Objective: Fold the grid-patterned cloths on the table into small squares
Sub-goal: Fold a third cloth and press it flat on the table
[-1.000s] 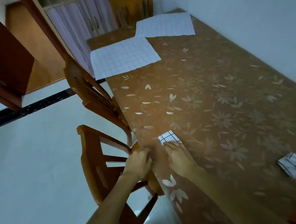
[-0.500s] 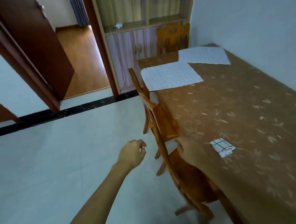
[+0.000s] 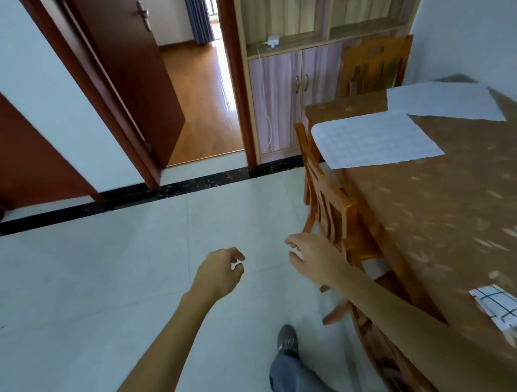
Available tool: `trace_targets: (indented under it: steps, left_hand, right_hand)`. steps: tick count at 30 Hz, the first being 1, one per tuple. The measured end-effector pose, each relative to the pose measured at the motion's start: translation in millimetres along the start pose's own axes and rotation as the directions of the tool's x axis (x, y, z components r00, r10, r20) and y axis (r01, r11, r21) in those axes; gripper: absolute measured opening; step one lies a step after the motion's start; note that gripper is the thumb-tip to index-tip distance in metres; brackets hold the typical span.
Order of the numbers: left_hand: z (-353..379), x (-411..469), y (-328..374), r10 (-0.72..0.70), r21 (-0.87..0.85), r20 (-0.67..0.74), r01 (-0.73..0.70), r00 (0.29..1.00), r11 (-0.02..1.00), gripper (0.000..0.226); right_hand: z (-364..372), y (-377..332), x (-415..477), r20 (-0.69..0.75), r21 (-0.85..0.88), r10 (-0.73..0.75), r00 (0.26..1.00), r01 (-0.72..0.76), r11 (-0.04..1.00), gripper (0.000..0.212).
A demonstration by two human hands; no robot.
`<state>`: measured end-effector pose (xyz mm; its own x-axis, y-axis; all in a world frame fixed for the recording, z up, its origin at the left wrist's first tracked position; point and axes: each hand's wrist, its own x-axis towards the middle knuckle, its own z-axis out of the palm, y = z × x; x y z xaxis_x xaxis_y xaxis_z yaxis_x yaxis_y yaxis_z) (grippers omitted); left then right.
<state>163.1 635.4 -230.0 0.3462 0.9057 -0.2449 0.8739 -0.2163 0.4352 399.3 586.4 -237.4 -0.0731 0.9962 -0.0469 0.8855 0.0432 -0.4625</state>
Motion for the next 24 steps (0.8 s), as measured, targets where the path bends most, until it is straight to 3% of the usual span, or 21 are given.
trace_targets:
  steps: [7,24]
  left_hand:
    - [-52.0,102.7,-27.7,-0.027,0.041,0.066,0.024,0.997,0.999,0.025]
    - [-133.4,371.8,-4.7,0.254,-0.014,0.134,-0.254,0.958,0.967,0.024]
  right_hand:
    - [4.9,1.3,111.8,0.107,0.059,0.133,0.985,-0.14,0.988,0.044]
    - [-73.2,30.0,310.4,-0.047,0.115,0.372,0.927,-0.365,0.924,0.051]
